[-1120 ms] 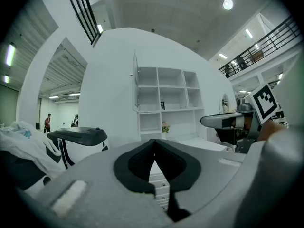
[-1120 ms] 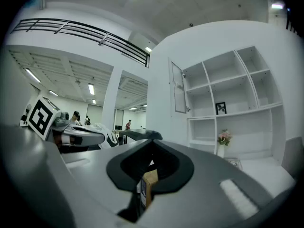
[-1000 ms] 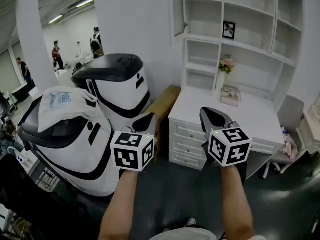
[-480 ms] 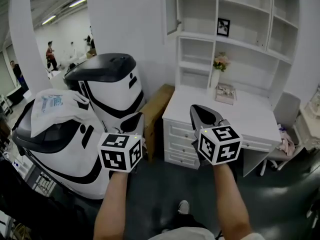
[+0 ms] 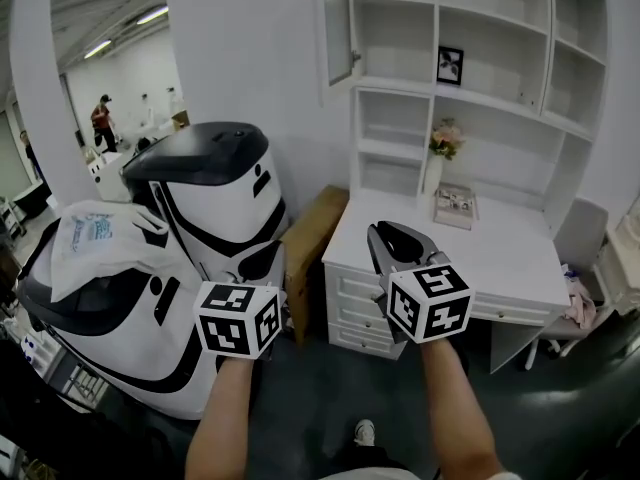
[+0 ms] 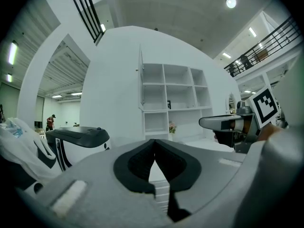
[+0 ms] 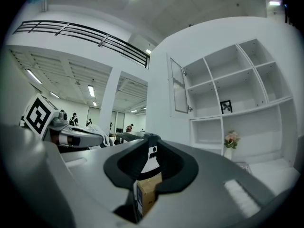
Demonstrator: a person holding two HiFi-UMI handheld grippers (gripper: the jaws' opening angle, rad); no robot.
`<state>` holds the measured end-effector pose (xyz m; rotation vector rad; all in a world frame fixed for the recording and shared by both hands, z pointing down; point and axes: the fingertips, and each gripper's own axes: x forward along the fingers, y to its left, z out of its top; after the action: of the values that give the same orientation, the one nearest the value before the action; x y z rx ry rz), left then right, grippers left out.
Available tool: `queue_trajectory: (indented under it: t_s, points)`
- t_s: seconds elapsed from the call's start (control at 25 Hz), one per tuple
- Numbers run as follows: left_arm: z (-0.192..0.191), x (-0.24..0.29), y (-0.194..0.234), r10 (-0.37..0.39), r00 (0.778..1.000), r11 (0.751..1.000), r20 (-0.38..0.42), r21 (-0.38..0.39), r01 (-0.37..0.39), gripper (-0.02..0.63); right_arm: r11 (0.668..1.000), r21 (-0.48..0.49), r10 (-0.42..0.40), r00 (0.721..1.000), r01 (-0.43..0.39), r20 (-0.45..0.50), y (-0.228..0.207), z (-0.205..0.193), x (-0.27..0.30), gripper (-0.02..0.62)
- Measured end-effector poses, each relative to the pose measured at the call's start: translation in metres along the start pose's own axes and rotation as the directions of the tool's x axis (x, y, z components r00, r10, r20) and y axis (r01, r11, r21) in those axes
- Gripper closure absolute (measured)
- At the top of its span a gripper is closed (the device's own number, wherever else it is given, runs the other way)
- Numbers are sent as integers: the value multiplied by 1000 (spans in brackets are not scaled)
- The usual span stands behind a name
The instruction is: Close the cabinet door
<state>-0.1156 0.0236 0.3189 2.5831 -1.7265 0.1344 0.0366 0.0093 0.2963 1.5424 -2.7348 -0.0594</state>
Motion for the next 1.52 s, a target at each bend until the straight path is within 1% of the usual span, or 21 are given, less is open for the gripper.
queue_trajectory:
  t_s: [0.52,0.8,1.16,1.4,1.52]
  points:
    - [27,110,22,21,1000,1000,12,14,-22,601,997,-9,74,996,-74,49,-60,21,95,476]
    - [37,156,27,41,999,999,6,26,-41,601,994,-10,105,993,-105,62,-92,29,131,445]
    - [45,192,36,73,997,997,4,34,-74,601,988,-3,155,985,-155,81,-115,37,166,404]
    - [49,204,48,83,997,996,3,36,-84,601,983,-11,183,978,-183,105,-113,50,187,386]
    - [52,207,54,87,996,996,8,35,-88,601,981,-22,194,975,-193,110,-110,58,199,367]
